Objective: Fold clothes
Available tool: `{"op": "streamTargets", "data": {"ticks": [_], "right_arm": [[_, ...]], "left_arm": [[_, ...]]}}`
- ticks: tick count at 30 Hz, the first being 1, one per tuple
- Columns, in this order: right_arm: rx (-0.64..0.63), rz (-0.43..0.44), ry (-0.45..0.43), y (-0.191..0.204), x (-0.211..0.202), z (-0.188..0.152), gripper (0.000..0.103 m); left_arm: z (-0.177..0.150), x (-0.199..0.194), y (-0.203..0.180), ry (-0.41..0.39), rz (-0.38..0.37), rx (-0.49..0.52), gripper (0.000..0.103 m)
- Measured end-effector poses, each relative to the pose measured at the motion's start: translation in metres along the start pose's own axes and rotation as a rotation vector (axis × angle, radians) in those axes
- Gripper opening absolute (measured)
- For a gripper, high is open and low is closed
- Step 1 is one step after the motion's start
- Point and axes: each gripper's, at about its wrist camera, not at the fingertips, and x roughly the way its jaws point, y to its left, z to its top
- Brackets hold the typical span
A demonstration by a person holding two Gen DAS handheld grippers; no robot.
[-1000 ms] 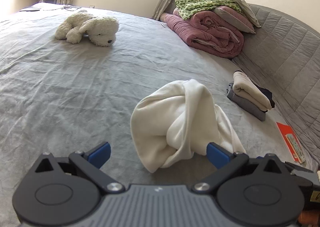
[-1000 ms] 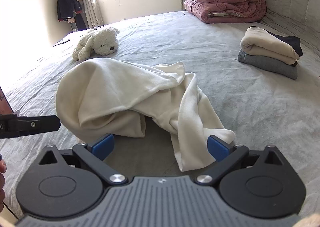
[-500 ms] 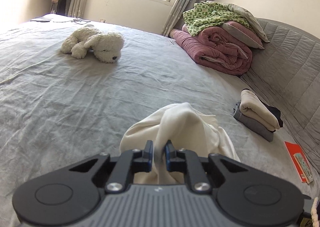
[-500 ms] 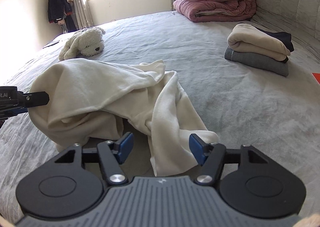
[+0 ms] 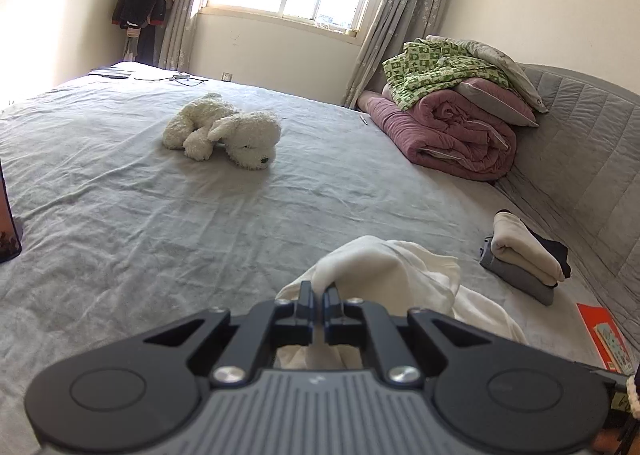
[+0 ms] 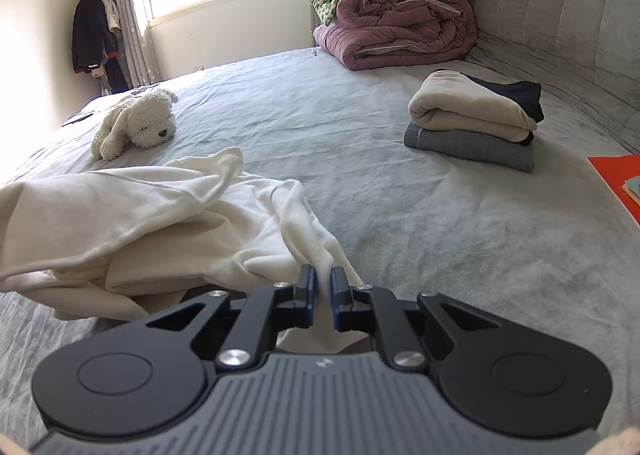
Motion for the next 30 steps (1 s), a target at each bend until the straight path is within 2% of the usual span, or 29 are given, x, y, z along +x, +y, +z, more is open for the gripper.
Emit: {"op": "streamTargets", "data": {"ticks": [5, 14, 15, 17, 18, 19, 20, 24, 27, 30], "right_arm": [[-0.001, -0.027, -0.008, -0.007, 0.009, 0.016, 0.010], [0.031, -0.003, 0.029, -0.011, 0.005, 0.014, 0.012], [0.034, 0.003, 0.030, -0.010, 0.004, 0.013, 0.017], [0.039, 0.015, 0.035, -0.007, 0.000, 0.009, 0.020], [0.046, 0.027, 0.040, -0.005, -0.002, 0.007, 0.030], [0.062, 0.044, 0.043, -0.004, -0.004, 0.006, 0.048], [0.072, 0.058, 0.040, -0.003, -0.006, 0.005, 0.054], [0.084, 0.126, 0.050, 0.004, -0.011, 0.001, 0.056], [0.102, 0.159, 0.070, 0.007, -0.010, -0.002, 0.058], [0.121, 0.177, 0.098, 0.007, -0.008, -0.008, 0.058]], "left_arm": [[-0.011, -0.033, 0.003, 0.012, -0.031, 0.057, 0.004], [-0.067, -0.056, -0.003, 0.148, -0.118, 0.197, 0.004], [-0.073, -0.057, -0.004, 0.164, -0.126, 0.206, 0.004], [-0.085, -0.057, -0.006, 0.194, -0.146, 0.212, 0.004], [-0.090, -0.057, -0.007, 0.208, -0.156, 0.214, 0.004], [-0.093, -0.058, -0.007, 0.220, -0.174, 0.209, 0.004], [-0.097, -0.059, -0.008, 0.238, -0.202, 0.203, 0.004], [-0.106, -0.066, -0.016, 0.293, -0.309, 0.240, 0.004], [-0.110, -0.068, -0.020, 0.302, -0.325, 0.293, 0.005], [-0.102, -0.065, -0.009, 0.304, -0.353, 0.255, 0.014]]}}
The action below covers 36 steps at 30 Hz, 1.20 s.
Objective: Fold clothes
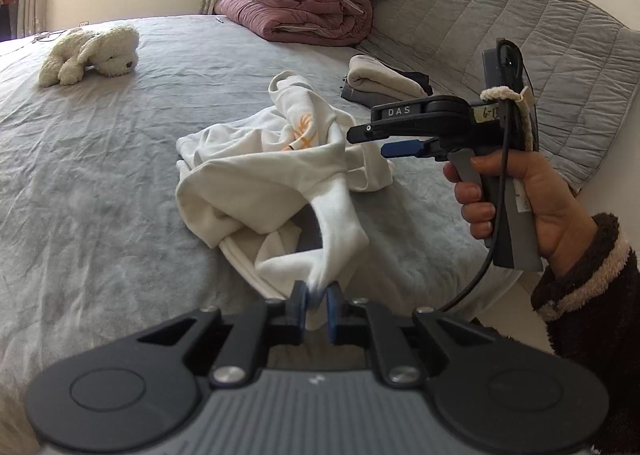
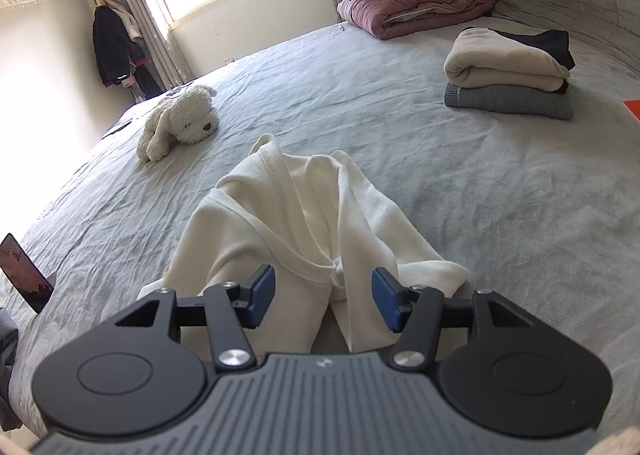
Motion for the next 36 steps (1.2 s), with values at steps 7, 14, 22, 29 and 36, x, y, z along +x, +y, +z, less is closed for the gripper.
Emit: {"op": "streamTargets", "data": {"ticks": [7, 14, 22, 29, 36], "right_arm": [[0.039, 0.042, 0.058, -0.006, 0.010, -0.015, 0.060], [0.061, 0.058, 0.098, -0.006, 0.026, -0.025, 0.063], [0.060, 0.075, 0.116, -0.008, 0.033, -0.027, 0.067], [0.109, 0.091, 0.132, -0.015, 0.035, -0.028, 0.067], [0.150, 0.108, 0.119, -0.012, 0.044, -0.030, 0.067]], "left_arm": [[0.032, -0.007, 0.030, -0.093, 0.000, -0.036, 0.067], [0.085, 0.057, 0.076, -0.070, 0.108, -0.052, 0.082], [0.134, 0.174, 0.143, 0.092, 0.114, -0.182, 0.083], [0.168, 0.227, 0.164, 0.083, -0.023, -0.209, 0.080], [0.179, 0.257, 0.148, 0.093, -0.142, -0.175, 0.069]]}}
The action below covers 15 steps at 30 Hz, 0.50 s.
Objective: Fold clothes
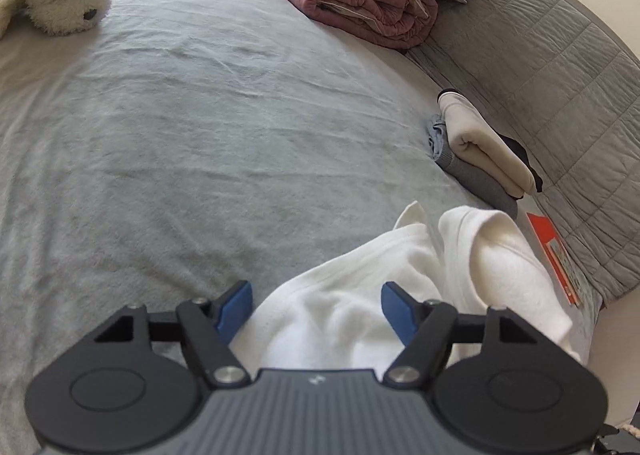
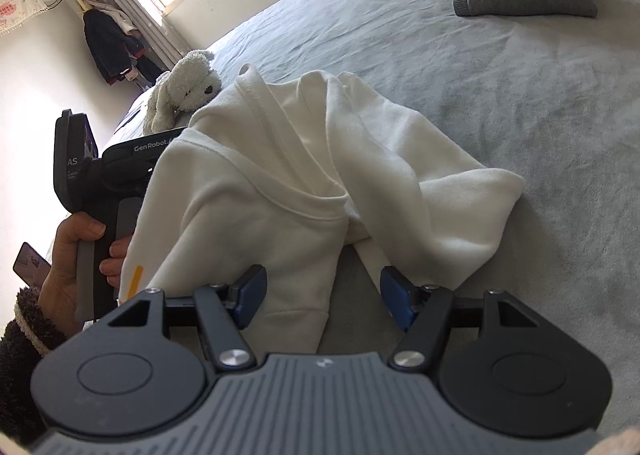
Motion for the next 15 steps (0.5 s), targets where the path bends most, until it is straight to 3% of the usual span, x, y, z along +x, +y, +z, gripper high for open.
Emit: {"op": "streamTargets", "data": {"ticks": [3, 5, 7, 10, 15], "right_arm": [[-0.001, 0.002, -0.017, 0.006, 0.008, -0.002, 0.067], [0.010, 0.006, -0.022, 0.009, 0.013, -0.003, 0.065], [0.003, 0.019, -0.027, 0.013, 0.016, -0.004, 0.046], [0.013, 0.027, -0.008, 0.020, 0.021, -0.006, 0.024], [-0.041, -0.023, -0.029, 0.031, 0.010, -0.009, 0.013]], "left_arm": [[-0.001, 0.011, -0.009, 0.008, -0.010, 0.015, 0.053], [-0.005, 0.013, -0.014, 0.020, 0.010, 0.039, 0.025], [-0.009, 0.011, -0.017, 0.018, 0.039, 0.051, 0.011], [-0.017, 0.001, -0.018, -0.002, 0.085, 0.029, 0.006], [-0.033, -0.037, -0.005, -0.085, 0.236, -0.026, 0.006]]}}
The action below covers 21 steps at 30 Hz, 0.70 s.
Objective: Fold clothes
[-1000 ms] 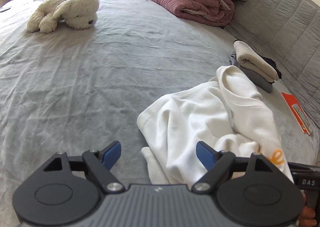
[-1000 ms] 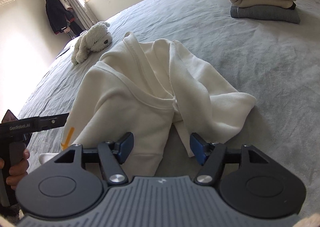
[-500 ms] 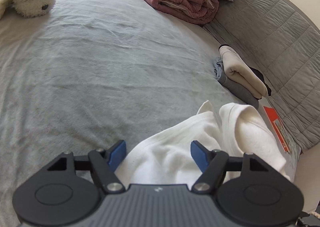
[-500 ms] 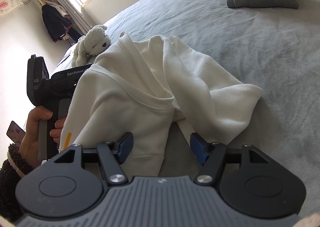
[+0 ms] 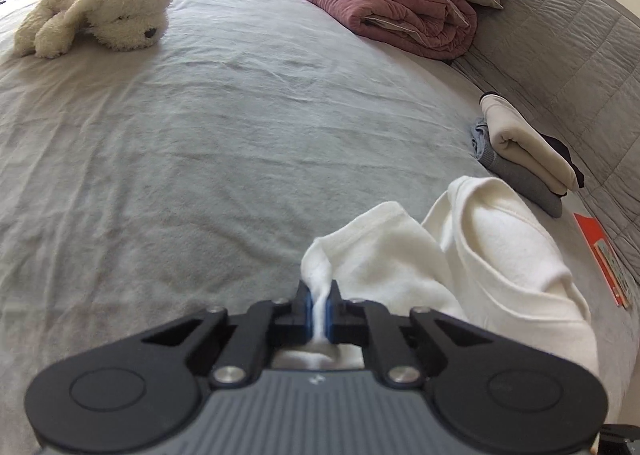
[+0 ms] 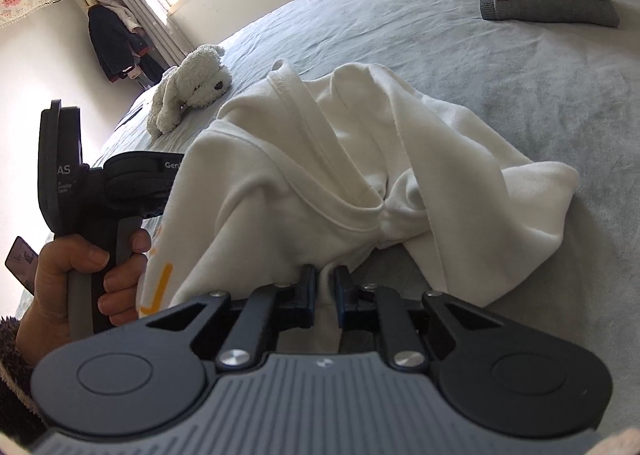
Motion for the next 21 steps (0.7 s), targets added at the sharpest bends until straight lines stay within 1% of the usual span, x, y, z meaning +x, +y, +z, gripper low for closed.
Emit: {"op": "streamTargets", "data": {"ticks": [2, 6, 8, 11, 15, 18, 21], "right_arm": [[-0.017, -0.020, -0.011, 0.002, -0.006, -0.002, 0.012], [-0.008, -0.044, -0.027, 0.002, -0.012, -0.003, 0.011], [-0.001, -0.057, -0.036, 0.003, -0.015, -0.004, 0.011], [0.003, -0.066, -0.047, 0.009, -0.019, -0.005, 0.011], [-0.008, -0.076, -0.063, 0.017, -0.027, -0.008, 0.011], [-0.007, -0.084, -0.074, 0.020, -0.034, -0.012, 0.010], [0.001, -0.101, -0.093, 0.019, -0.042, -0.016, 0.009]], "left_arm": [[-0.005, -0.022, 0.017, -0.039, 0.049, -0.044, 0.006], [-0.021, -0.073, 0.047, -0.116, 0.162, -0.095, 0.006], [-0.031, -0.097, 0.061, -0.140, 0.191, -0.123, 0.006], [-0.052, -0.129, 0.073, -0.159, 0.228, -0.146, 0.006], [-0.081, -0.160, 0.084, -0.168, 0.282, -0.171, 0.006], [-0.103, -0.178, 0.088, -0.161, 0.297, -0.186, 0.006], [-0.122, -0.191, 0.089, -0.144, 0.292, -0.199, 0.006]]}}
